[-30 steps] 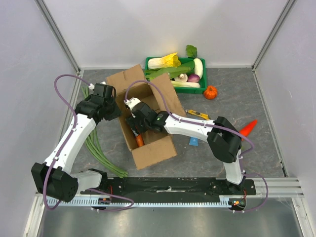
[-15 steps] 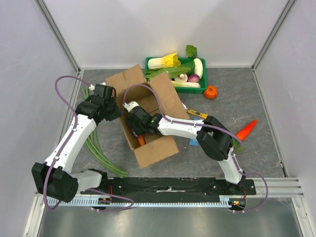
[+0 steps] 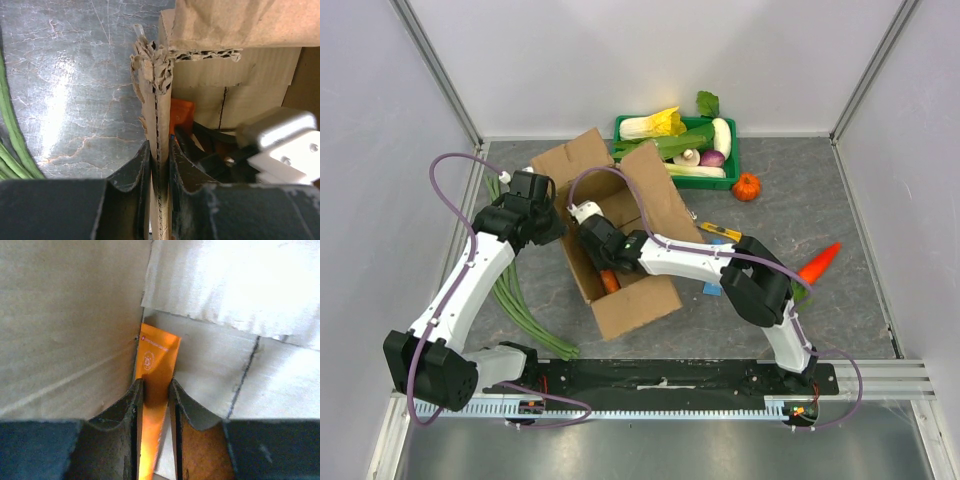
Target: Unpack the express box
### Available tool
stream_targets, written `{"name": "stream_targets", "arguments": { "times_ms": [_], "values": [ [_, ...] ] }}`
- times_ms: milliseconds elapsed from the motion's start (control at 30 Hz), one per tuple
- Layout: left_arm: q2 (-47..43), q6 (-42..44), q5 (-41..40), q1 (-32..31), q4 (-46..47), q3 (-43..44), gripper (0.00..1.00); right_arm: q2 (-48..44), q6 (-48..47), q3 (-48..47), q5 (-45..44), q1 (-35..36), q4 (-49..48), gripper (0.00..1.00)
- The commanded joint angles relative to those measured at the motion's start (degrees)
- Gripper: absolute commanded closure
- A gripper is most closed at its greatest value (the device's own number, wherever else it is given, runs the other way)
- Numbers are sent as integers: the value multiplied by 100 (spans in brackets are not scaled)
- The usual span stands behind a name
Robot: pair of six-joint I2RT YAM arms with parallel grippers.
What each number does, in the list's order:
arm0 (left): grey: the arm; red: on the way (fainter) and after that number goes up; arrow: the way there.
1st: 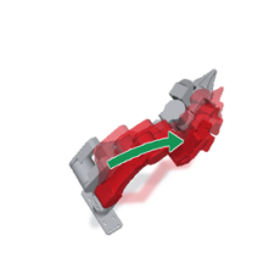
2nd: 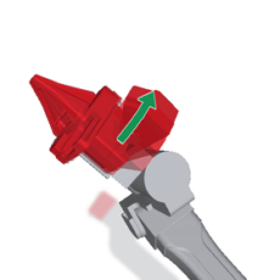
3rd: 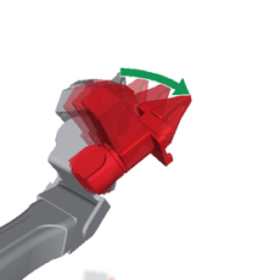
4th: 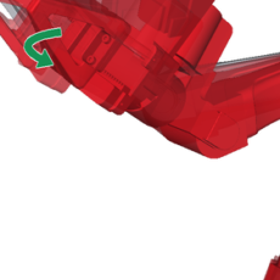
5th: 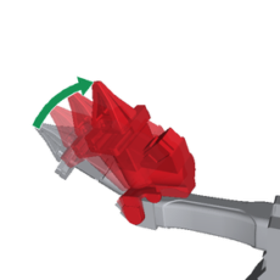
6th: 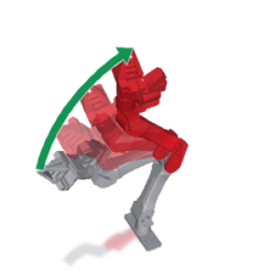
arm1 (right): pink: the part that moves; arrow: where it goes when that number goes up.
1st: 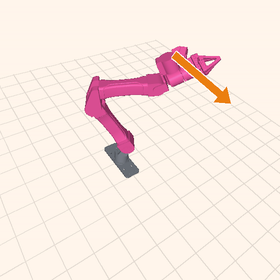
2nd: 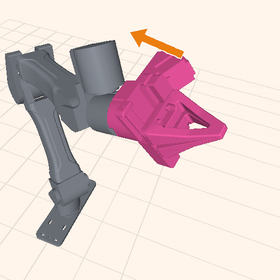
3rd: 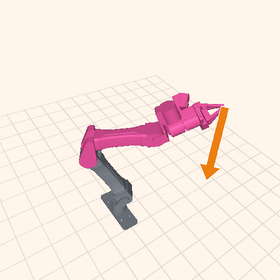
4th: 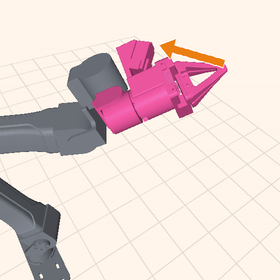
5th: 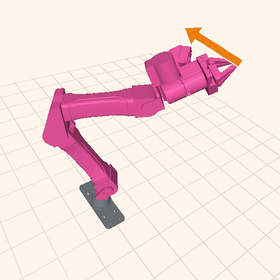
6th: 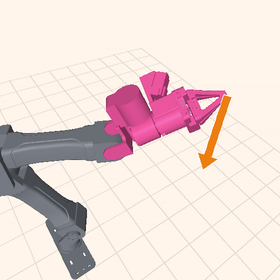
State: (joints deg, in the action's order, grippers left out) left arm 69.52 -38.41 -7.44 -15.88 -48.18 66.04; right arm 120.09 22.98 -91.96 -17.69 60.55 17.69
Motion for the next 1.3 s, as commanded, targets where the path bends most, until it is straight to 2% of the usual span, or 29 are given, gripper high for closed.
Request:
{"name": "stream_targets", "arguments": {
  "times_ms": [0, 400, 833, 1100, 1267],
  "values": [
    [-96, -79, -275, -3, -68, 304, 98, -732, -22, 90, -410, -17, -108, 73],
    [36, -8, -284, -3, -262, 436, 98, -1480, 75, 21, -516, -26, -328, 73],
    [106, 71, -240, -3, -428, 603, 98, -2454, -285, -480, -1219, -17, -451, 77],
    [97, 36, -257, 6, -675, 709, 98, -3175, -549, -595, -1938, -87, -460, 77],
    [115, -149, -188, 15, -815, 726, 98, -3729, -550, -507, -2852, -271, 154, 77]
  ]
}}
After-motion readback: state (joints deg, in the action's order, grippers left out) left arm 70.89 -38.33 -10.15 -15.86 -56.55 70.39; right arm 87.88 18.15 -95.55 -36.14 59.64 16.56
